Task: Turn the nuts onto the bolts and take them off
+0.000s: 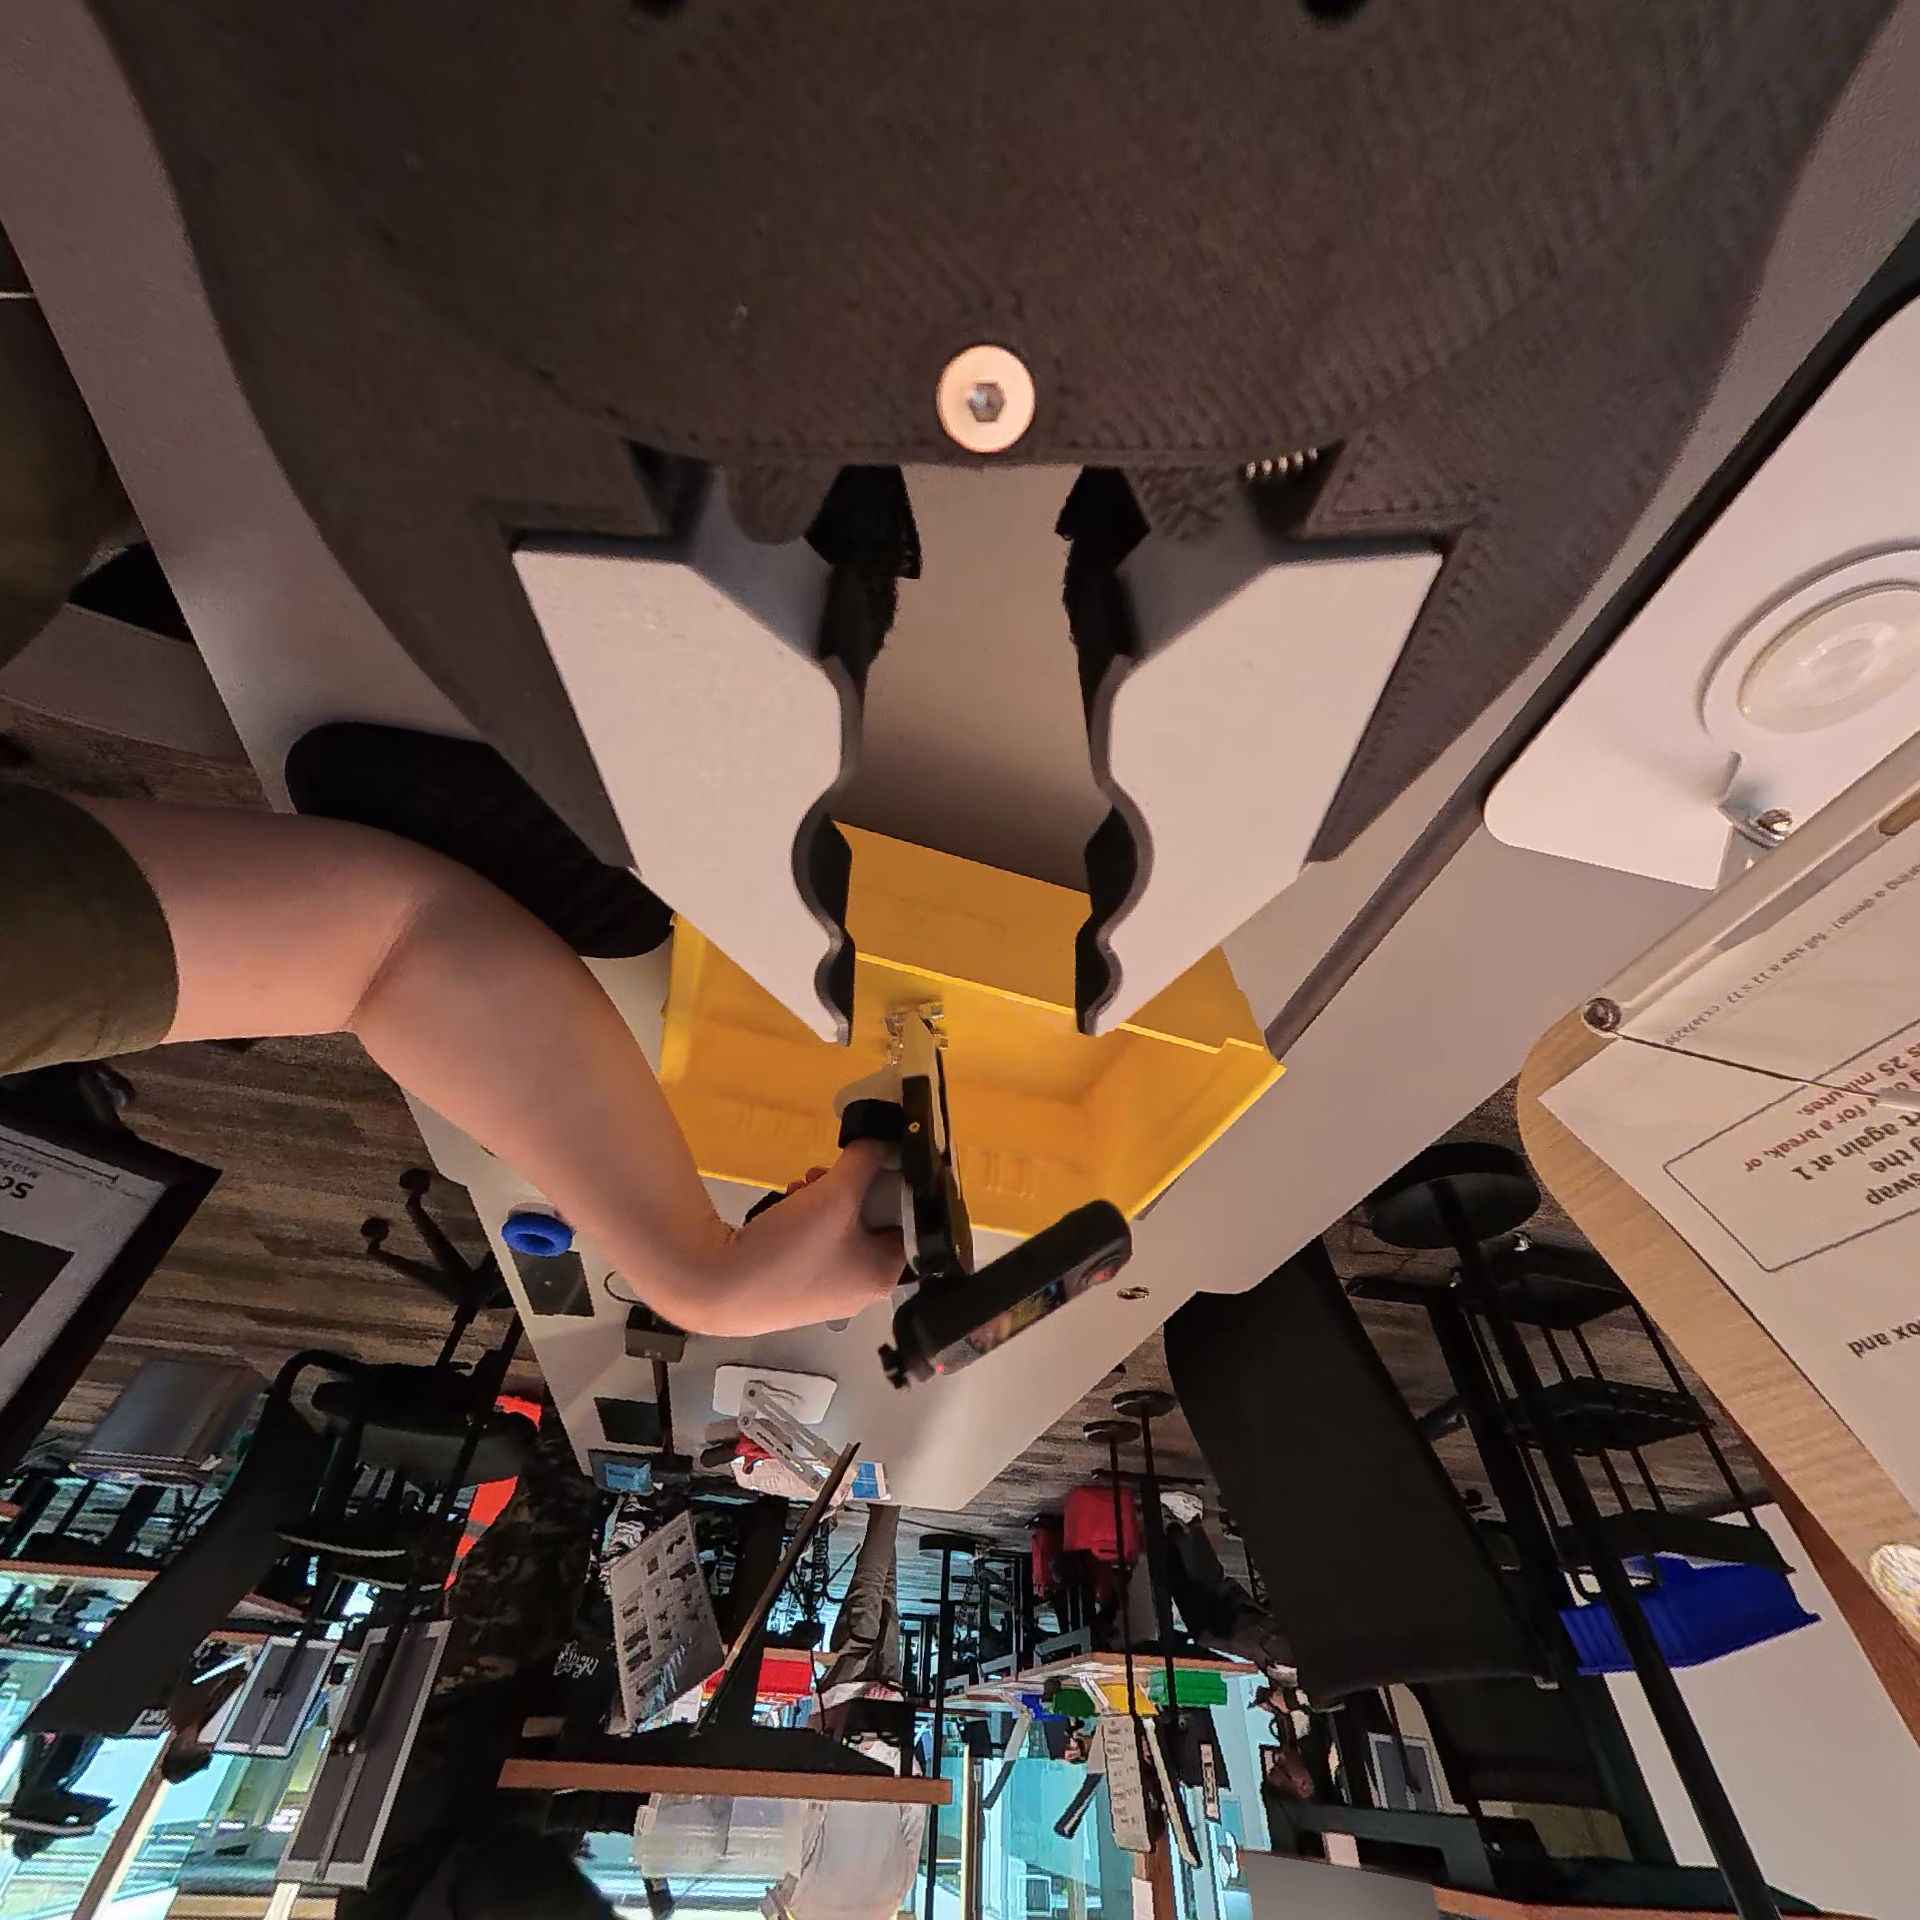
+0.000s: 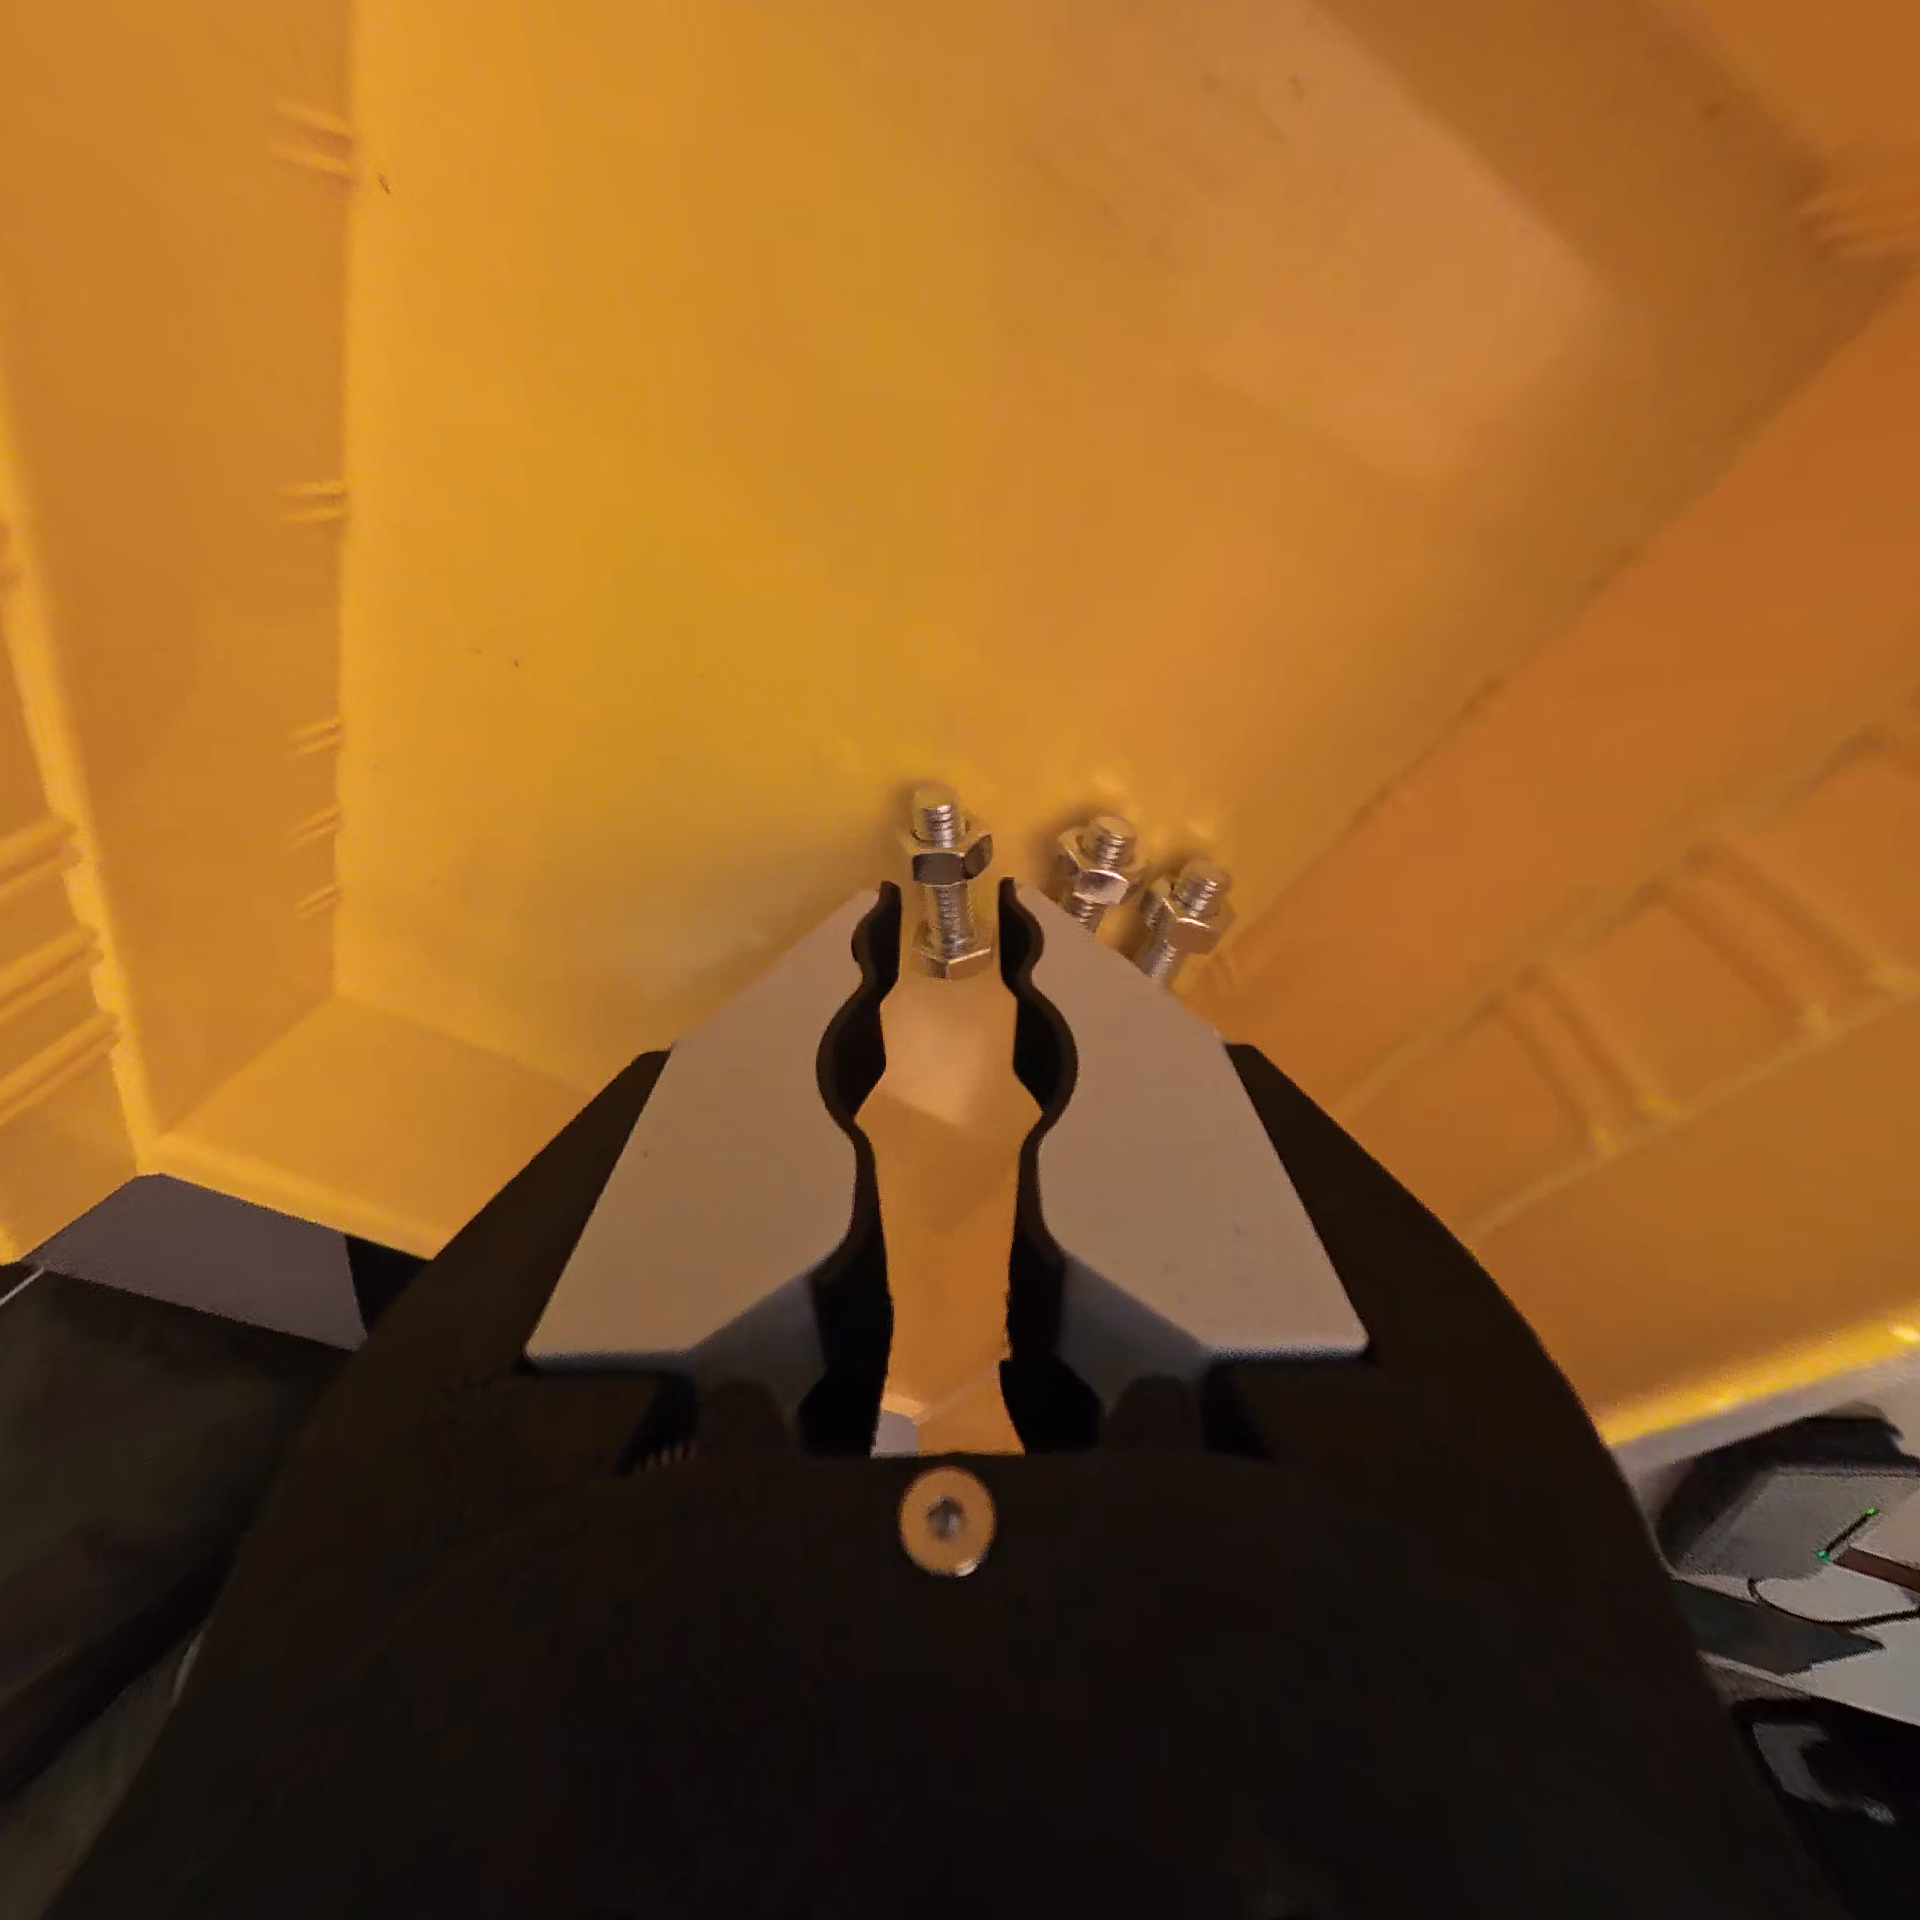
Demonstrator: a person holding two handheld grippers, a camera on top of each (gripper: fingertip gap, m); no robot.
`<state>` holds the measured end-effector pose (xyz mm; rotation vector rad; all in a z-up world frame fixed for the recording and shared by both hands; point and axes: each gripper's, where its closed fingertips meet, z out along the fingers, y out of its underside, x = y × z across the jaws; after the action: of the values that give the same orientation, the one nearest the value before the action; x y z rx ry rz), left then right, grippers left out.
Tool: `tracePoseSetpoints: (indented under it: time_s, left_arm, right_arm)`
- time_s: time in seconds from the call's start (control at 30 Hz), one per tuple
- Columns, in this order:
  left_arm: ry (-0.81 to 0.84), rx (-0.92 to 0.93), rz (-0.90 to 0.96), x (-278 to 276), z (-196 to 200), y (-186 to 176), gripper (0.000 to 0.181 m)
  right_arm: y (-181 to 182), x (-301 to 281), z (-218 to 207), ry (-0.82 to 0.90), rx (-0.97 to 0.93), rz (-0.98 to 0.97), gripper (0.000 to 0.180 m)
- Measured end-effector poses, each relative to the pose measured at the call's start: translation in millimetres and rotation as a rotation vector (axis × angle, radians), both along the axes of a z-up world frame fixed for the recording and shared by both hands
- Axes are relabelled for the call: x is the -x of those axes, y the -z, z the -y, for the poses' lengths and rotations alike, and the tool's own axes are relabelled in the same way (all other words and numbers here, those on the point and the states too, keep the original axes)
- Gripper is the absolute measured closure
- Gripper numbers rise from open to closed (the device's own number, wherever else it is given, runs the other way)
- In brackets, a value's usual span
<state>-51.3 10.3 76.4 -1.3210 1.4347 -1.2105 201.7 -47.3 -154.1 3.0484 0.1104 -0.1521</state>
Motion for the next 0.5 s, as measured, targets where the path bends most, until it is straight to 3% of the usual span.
tracePoseSetpoints:
  time_s: [0.13, 0.23, 0.4, 0.5]
  left_arm:
    - [-0.018, -0.004, 0.017, 2.1, -3.8, -4.2, 0.139]
    - [-0.034, -0.007, 0.05, 5.3, -6.1, -12.2, 0.139]
    - [-0.064, -0.035, 0.118, 13.5, -8.1, -29.4, 0.138]
    - [-0.077, -0.042, 0.157, 18.9, -9.6, -38.9, 0.138]
  right_arm:
    - [-25.8, 1.5, -13.1, -0.011, -0.131, 0.023, 0.16]
    - [-67.8, 8.2, -31.7, -0.038, -0.346, 0.047, 0.161]
    - [-183.7, 22.8, -75.6, -0.108, -0.957, 0.171, 0.161]
    - [-262.2, 35.3, -79.5, -0.156, -1.378, 0.266, 0.149]
